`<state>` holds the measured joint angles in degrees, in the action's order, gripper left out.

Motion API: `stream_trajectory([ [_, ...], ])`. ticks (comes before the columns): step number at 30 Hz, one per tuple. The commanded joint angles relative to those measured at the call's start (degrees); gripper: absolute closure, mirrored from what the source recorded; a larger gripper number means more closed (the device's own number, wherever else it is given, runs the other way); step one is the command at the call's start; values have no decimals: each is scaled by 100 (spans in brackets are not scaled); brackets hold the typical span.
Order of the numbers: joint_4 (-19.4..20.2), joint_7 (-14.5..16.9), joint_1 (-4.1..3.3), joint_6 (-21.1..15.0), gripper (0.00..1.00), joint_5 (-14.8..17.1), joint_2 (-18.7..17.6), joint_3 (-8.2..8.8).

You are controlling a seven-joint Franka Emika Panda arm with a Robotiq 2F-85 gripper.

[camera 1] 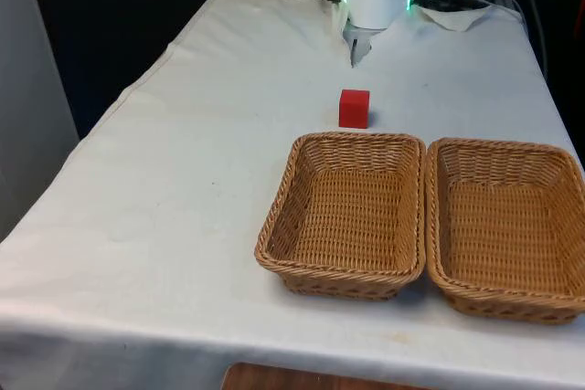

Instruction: Pick up the red cube and place it into the right basket.

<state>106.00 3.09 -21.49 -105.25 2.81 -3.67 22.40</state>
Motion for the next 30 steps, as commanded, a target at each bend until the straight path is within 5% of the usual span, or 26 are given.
stream_trajectory([
  [1, 11, 0, 0, 0, 0, -6, 0, -6],
  [8, 201, -52, 0, -23, 0, -143, 132, -34],
  [15, 905, -332, -11, -464, 0, -544, 567, -143],
  [16, 756, -229, 0, -309, 0, -424, 470, -120],
  [30, 1690, -785, 0, -1020, 0, -756, 945, -286],
])
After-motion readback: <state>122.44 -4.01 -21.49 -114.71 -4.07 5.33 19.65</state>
